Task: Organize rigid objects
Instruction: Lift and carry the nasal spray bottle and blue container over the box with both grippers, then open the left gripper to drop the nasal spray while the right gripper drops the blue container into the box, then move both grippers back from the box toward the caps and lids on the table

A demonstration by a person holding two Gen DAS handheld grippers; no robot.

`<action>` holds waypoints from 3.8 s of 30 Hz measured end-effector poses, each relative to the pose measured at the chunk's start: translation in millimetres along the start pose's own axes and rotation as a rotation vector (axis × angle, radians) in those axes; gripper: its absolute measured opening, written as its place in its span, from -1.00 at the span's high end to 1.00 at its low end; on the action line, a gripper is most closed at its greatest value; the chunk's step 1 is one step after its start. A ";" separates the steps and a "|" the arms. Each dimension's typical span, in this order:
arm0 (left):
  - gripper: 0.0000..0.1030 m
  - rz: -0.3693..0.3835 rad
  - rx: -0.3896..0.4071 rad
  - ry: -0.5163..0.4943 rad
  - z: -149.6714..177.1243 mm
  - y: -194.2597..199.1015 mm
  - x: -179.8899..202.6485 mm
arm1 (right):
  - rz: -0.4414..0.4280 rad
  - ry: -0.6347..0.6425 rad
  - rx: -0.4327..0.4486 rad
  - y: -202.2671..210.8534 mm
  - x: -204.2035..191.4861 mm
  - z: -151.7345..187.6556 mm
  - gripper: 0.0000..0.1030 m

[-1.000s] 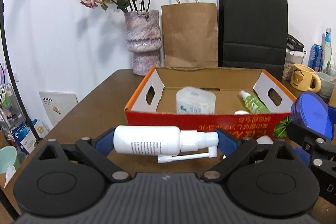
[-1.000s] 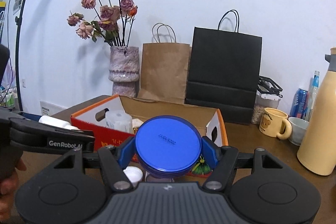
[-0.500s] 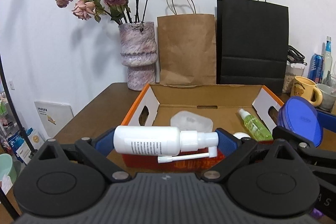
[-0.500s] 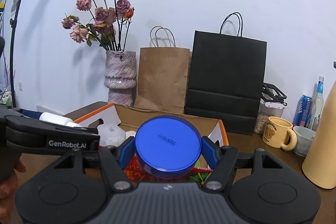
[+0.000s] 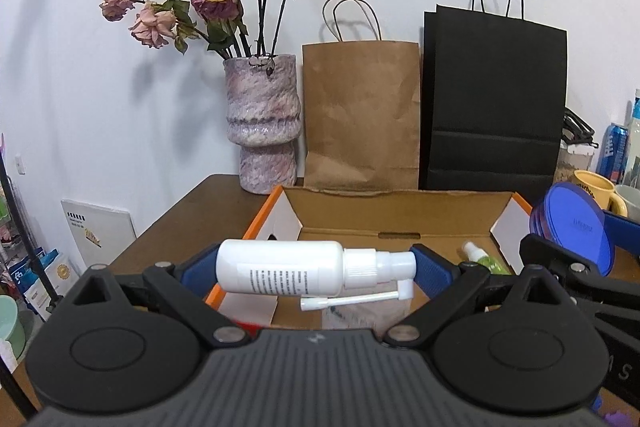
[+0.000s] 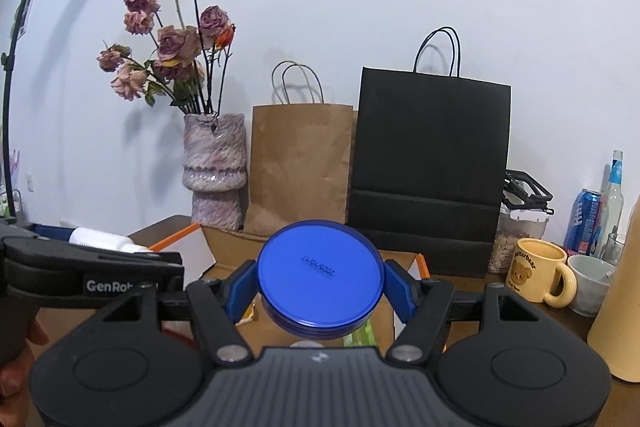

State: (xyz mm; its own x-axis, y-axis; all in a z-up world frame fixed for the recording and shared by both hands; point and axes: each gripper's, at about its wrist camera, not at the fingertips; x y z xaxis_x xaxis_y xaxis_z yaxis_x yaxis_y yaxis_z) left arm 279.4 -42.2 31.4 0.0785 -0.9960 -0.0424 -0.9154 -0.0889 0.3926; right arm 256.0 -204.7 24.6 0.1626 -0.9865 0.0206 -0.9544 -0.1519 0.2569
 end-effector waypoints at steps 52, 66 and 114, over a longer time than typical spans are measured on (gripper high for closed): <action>-0.93 0.018 -0.046 -0.039 -28.1 -108.1 16.1 | 0.002 0.009 -0.118 -109.6 22.7 -3.6 -0.30; -1.00 -0.008 -0.047 -0.023 -29.6 -106.9 15.2 | 0.037 -0.008 -0.149 -114.5 28.1 0.6 -1.00; -1.00 0.018 -0.029 -0.007 -16.5 -37.2 7.6 | 0.040 0.017 -0.139 -57.2 29.7 3.5 -1.00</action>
State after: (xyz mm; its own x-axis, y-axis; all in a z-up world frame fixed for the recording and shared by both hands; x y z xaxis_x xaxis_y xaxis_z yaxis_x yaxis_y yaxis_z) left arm 320.5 -46.6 31.6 0.0588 -0.9974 -0.0416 -0.9049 -0.0709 0.4196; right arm 314.6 -225.5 7.1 0.1305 -0.9902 0.0499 -0.9164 -0.1012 0.3872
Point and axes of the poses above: each gripper's, at about its wrist camera, not at the fingertips, and y roughly against the way its jaws point, x to its right, z to its underside, and after that the axes turned 1 degree about -y, right-handed
